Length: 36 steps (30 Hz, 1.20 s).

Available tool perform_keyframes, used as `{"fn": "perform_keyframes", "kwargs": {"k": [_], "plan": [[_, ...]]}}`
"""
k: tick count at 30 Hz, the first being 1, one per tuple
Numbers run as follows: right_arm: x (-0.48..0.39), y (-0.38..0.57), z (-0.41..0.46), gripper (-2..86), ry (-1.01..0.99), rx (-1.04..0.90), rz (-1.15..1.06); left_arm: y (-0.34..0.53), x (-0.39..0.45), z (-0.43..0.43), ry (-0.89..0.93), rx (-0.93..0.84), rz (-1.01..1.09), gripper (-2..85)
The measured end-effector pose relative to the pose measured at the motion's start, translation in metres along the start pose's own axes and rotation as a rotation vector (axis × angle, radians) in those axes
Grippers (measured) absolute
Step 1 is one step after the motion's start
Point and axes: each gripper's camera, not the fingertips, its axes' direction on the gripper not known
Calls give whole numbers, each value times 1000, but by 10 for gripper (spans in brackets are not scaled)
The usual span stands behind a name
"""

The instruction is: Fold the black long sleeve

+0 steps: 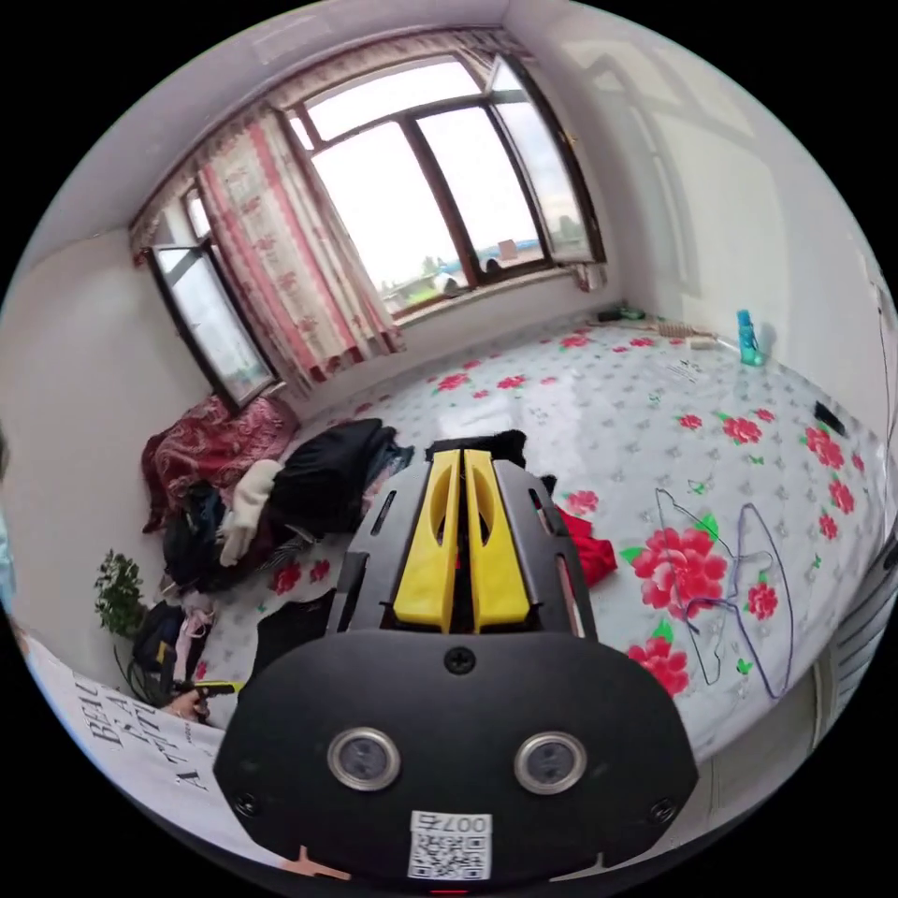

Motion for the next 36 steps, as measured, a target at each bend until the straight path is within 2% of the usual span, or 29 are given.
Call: {"fn": "perform_keyframes", "kwargs": {"k": [7, 9, 13, 15, 21, 24, 26, 29, 31, 36], "plan": [[-161, 20, -6, -3, -266, -8, -379, 17, -12, -11, 70, 47, 41, -7], [-223, 55, 2, -2, -337, -18, -529, 22, -12, -14, 110, 64, 61, -6], [-299, 126, 31, -2, -458, -74, -667, 32, -13, -18, 141, 80, 107, 2], [-338, 177, 66, -2, -543, -190, -697, 37, -17, -17, 140, 71, 111, 7], [-397, 283, 171, 4, -603, -561, -787, 51, -37, -6, 128, 16, 73, 28], [-396, 297, 200, 15, -608, -652, -774, 57, -44, -4, 119, 0, 64, 38], [-384, 292, 210, 22, -585, -645, -755, 58, -46, -4, 117, -10, 73, 43], [-345, 273, 237, 31, -442, -644, -693, 53, -40, 0, 113, -29, 110, 51], [-311, 256, 257, 34, -328, -651, -603, 47, -35, 3, 116, -39, 131, 55], [-191, 204, 311, 37, -134, -649, -156, 26, -20, 15, 154, -54, 158, 61]]}}
